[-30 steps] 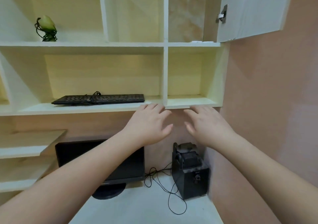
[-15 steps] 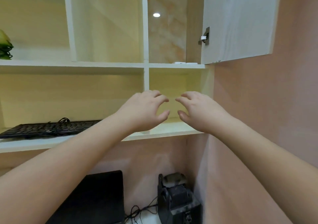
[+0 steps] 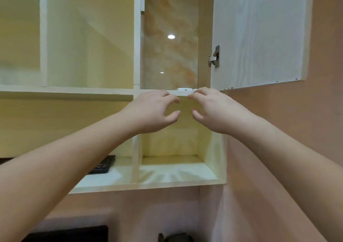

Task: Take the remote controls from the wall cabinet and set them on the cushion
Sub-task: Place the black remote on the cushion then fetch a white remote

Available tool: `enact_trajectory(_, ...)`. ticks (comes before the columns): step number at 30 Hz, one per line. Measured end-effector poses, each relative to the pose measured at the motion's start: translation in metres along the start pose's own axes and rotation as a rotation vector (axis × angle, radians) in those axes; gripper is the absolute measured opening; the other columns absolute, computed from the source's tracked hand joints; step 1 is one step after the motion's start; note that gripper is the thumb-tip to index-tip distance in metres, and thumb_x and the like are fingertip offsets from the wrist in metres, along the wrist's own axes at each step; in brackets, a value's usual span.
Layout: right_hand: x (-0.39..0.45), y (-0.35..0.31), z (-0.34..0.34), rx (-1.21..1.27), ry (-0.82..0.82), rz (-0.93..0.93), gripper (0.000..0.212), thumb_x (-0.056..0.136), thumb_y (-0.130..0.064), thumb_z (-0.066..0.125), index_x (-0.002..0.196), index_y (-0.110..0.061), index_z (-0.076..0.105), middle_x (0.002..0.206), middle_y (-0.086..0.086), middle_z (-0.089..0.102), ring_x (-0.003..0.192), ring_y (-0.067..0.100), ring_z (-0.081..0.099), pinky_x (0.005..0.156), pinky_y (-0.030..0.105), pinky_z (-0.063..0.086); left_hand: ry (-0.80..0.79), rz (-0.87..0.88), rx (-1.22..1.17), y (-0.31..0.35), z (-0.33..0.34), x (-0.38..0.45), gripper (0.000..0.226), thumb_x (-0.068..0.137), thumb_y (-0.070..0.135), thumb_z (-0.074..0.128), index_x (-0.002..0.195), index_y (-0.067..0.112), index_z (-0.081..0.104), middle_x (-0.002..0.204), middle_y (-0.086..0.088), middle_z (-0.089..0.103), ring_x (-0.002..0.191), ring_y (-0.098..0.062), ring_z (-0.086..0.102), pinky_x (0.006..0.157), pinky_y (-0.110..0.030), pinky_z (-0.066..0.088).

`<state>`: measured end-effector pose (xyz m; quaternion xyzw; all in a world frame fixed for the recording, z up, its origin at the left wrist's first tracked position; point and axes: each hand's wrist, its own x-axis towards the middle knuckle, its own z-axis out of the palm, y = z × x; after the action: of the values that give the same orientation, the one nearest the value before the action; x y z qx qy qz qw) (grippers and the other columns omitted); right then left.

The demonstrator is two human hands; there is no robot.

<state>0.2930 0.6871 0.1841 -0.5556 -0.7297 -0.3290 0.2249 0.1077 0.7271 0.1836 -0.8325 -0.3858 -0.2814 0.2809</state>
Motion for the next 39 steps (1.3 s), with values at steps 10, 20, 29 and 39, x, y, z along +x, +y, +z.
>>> enact_trajectory(10, 0.054, 0.026, 0.001, 0.18, 0.083, -0.002, 0.04, 0.1, -0.018, 0.033, 0.138, -0.025, 0.043, 0.142, -0.004, 0.042, 0.129, 0.015, 0.038, 0.097, 0.026, 0.033, 0.09, -0.11, -0.252, -0.04, -0.019, 0.056, 0.038, 0.094, 0.044, 0.046, 0.128, 0.03, 0.054, 0.129, 0.006, 0.057, 0.117, -0.012, 0.053, 0.098, -0.033, 0.043)
enact_trajectory(20, 0.117, 0.019, 0.008, 0.117, -0.019, 0.113, 0.053, 0.093, 0.001, 0.032, 0.138, -0.025, 0.043, 0.139, 0.004, 0.048, 0.123, 0.023, 0.048, 0.098, 0.038, 0.045, 0.075, -0.345, -0.795, -0.063, -0.007, 0.121, 0.039, 0.093, 0.044, 0.036, 0.114, 0.025, 0.063, 0.109, 0.002, 0.065, 0.101, -0.016, 0.061, 0.095, -0.039, 0.049)
enact_trajectory(29, 0.142, 0.023, 0.025, 0.044, -0.189, 0.192, 0.047, 0.094, -0.031, 0.049, 0.139, -0.019, 0.044, 0.133, 0.008, 0.056, 0.119, 0.027, 0.053, 0.098, 0.036, 0.045, -0.058, -0.479, -0.86, -0.059, 0.012, 0.162, 0.054, 0.098, 0.049, 0.022, 0.117, 0.016, 0.061, 0.115, -0.007, 0.062, 0.11, -0.027, 0.056, 0.087, -0.038, 0.043)
enact_trajectory(39, 0.137, 0.029, 0.034, 0.18, -0.264, 0.278, 0.037, 0.097, -0.018, 0.028, 0.116, -0.013, 0.06, 0.117, 0.013, 0.061, 0.105, 0.032, 0.057, 0.086, 0.038, 0.047, -0.119, -0.592, -0.724, -0.067, 0.043, 0.181, 0.06, 0.102, 0.043, 0.011, 0.14, 0.01, 0.044, 0.123, -0.014, 0.058, 0.085, -0.022, 0.047, 0.069, -0.029, 0.034)
